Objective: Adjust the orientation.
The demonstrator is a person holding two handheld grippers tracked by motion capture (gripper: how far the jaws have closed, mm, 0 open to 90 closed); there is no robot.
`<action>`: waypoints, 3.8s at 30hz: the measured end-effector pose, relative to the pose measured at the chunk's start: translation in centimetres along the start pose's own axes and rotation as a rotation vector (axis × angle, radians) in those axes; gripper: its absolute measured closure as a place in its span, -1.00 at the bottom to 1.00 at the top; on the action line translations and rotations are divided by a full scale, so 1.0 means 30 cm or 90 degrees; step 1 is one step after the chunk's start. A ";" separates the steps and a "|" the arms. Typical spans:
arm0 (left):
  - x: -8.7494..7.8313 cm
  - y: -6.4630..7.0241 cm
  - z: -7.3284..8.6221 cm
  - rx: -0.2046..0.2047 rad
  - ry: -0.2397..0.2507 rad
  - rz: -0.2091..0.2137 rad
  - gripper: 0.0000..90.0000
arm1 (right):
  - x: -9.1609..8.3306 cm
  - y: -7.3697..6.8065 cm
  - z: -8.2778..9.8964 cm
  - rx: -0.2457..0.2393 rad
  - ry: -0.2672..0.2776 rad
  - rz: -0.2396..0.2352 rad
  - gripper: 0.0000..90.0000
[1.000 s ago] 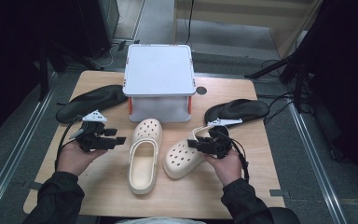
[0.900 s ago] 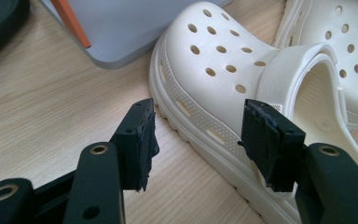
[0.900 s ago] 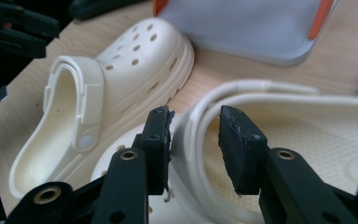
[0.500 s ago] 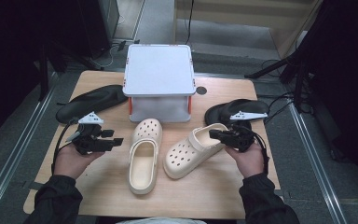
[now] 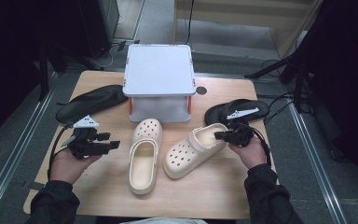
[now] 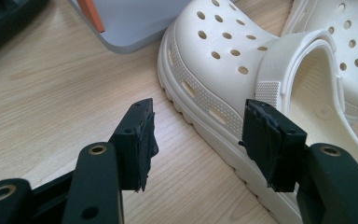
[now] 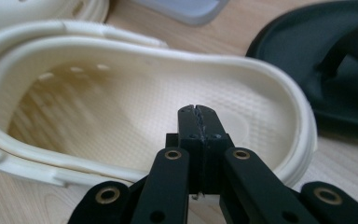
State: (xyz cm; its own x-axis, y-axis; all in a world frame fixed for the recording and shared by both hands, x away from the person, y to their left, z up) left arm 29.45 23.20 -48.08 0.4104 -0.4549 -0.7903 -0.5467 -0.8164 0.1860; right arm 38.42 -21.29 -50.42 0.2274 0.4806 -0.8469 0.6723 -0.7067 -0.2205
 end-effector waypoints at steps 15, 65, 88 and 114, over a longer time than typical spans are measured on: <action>0.009 0.003 -0.022 0.014 0.001 0.008 -0.02 | 0.006 -0.035 0.057 0.000 -0.039 0.007 1.00; 0.093 -0.003 -0.117 0.030 -0.015 0.070 -0.02 | -0.004 -0.309 0.216 -0.051 -0.041 -0.048 0.91; 0.064 0.004 -0.072 0.020 -0.009 0.055 -0.02 | -0.083 -0.200 0.161 -0.051 0.069 0.005 0.24; 0.023 0.012 -0.008 0.000 -0.002 0.035 -0.02 | 0.031 -0.224 0.085 -0.102 -0.008 0.002 0.53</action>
State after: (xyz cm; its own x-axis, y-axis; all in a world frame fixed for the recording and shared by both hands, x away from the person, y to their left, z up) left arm 29.71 22.52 -48.43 0.3770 -0.4981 -0.7809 -0.5686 -0.7900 0.2294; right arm 32.31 -17.43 -50.96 0.2207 0.4714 -0.8539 0.7757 -0.6155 -0.1393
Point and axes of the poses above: each handheld gripper's, and its own axes: x roughly forward along the jaws, z roughly out of its underside, y roughly to its right, the point moved 3 cm from there along x, roughly forward along the jaws, and after that the axes turned 9 degrees about -y, right-handed, at the moved point
